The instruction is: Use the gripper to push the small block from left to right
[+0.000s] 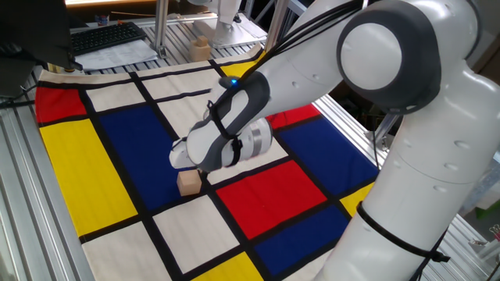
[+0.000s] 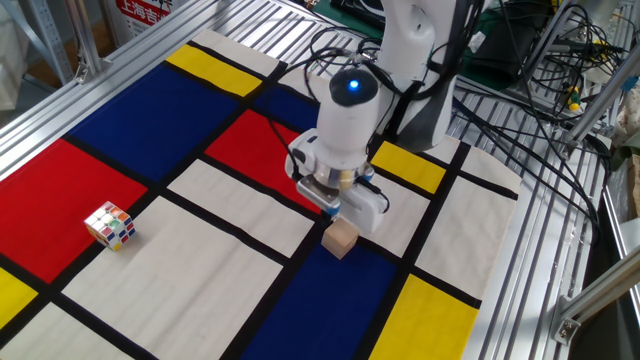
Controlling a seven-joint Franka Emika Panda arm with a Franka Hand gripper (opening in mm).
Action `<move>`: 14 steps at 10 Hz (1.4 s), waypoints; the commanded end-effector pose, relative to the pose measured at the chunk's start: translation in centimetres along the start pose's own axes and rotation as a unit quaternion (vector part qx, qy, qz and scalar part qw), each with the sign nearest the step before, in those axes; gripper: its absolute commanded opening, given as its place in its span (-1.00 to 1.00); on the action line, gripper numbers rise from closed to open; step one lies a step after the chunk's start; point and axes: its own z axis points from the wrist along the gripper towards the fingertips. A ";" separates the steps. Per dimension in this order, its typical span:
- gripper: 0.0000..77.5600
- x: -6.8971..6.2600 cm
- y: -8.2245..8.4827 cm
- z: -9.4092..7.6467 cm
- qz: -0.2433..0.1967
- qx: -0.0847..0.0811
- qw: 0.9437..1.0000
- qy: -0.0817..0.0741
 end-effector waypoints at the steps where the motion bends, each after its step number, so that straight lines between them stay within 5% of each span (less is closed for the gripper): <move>1: -1.00 -1.9 0.4 -0.5 -0.069 0.032 0.997 0.034; 14: -1.00 -1.5 2.0 -0.6 -0.051 0.029 0.998 0.028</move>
